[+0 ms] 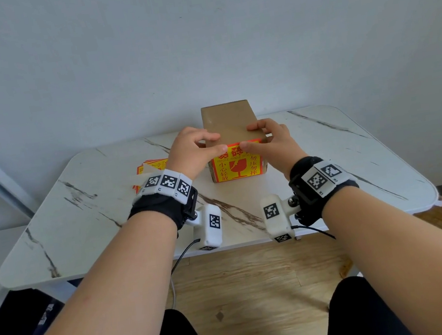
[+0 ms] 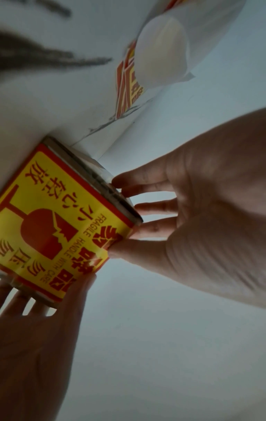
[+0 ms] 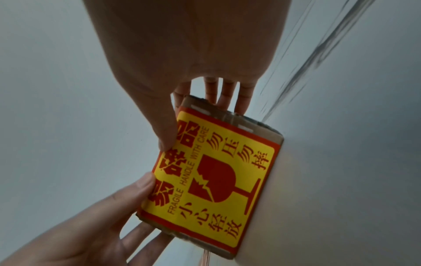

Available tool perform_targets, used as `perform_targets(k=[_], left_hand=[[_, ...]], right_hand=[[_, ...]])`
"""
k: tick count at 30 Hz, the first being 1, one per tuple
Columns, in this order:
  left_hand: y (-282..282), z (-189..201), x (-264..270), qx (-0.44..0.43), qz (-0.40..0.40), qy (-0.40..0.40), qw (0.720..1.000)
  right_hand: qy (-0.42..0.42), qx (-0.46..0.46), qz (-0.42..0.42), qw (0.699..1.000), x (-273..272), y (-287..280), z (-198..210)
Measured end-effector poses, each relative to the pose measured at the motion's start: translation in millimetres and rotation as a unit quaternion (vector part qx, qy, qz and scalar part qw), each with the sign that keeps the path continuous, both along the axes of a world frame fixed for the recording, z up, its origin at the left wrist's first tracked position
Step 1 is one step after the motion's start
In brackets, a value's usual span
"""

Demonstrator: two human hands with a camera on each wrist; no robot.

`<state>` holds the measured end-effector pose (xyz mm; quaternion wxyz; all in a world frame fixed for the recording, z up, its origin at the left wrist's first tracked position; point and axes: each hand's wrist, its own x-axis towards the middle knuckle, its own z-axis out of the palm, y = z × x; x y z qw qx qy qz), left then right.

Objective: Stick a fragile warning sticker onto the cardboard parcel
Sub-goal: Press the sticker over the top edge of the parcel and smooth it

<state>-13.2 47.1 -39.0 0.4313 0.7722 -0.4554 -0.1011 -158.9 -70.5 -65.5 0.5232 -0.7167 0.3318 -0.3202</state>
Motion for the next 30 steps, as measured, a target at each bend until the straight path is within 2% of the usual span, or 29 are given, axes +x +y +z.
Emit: perform_targets(k=[5,12,15,17,19,25,30], left_hand=[[-5.4,-4.3,-4.1,-0.016,0.021,-0.018,0.999],[3.4,-7.2,-4.2,0.013,-0.006,0.001,1.000],[7.3,-8.9,-6.4,0.063,0.030,0.056,0.996],[7.6,-15.9,-4.8,0.124,0.031,0.050,0.990],[7.6,-20.7,-3.7,0.150,0.017,0.024,0.988],[3.1,4.0,-3.4,0.058,0.029,0.084,0.994],[-5.7,24.9,-2.5,-0.040,0.062,0.130,0.989]], right_hand=[[-0.021,0.006,0.001,1.000,-2.1,0.5,-1.3],[-0.012,-0.015,0.002,1.000,-4.8,1.5,-1.7],[0.008,0.002,0.003,1.000,-8.9,3.1,-3.7],[0.035,0.018,-0.006,0.999,-11.7,4.2,-6.4],[0.077,0.015,-0.017,0.997,-13.8,5.2,-7.3],[0.044,-0.012,-0.060,0.997,-12.6,2.8,15.0],[0.005,-0.031,-0.076,0.997,-9.7,-3.6,39.6]])
